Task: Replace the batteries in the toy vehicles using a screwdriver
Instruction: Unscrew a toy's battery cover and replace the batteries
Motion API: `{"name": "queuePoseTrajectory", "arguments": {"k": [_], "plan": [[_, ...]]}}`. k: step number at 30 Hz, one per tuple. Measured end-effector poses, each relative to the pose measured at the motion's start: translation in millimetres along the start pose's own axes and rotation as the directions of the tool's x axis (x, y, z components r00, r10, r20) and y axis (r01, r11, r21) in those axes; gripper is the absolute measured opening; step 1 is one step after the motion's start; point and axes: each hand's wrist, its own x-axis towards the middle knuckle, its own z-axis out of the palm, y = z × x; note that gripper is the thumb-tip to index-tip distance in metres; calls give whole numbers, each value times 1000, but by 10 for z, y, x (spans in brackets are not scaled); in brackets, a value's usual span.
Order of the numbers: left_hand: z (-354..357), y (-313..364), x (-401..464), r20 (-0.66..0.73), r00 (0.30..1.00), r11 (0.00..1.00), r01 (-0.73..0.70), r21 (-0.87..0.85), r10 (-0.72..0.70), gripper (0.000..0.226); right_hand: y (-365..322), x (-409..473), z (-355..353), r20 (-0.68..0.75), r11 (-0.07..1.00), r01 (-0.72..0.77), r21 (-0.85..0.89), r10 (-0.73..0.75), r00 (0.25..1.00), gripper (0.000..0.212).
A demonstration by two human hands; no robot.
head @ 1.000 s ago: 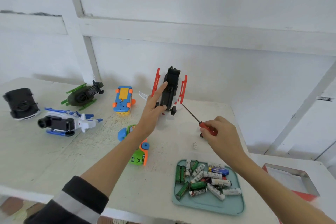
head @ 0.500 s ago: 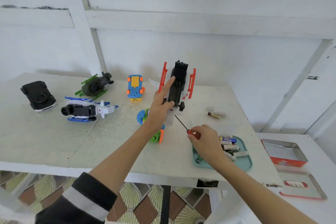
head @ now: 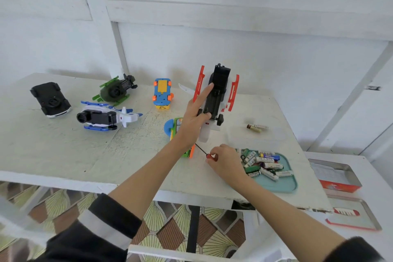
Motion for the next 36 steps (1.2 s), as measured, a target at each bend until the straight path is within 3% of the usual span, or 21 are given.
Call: {"name": "queuePoseTrajectory", "arguments": {"k": [8, 14, 21, 36], "plan": [[-43, -27, 7, 14, 1000, 1000, 2, 17, -3, 72, 112, 3, 99, 41, 998, 59, 29, -60, 997, 26], [46, 0, 45, 11, 1000, 1000, -19, -4, 19, 72, 248, -2, -277, -1, 984, 152, 93, -152, 988, 23], [297, 76, 108, 56, 993, 990, -99, -97, 105, 71, 711, -183, -819, 140, 983, 180, -38, -174, 975, 12], [454, 35, 154, 94, 992, 994, -74, -79, 81, 71, 869, -181, -717, 254, 931, 246, -270, -178, 951, 18]]}}
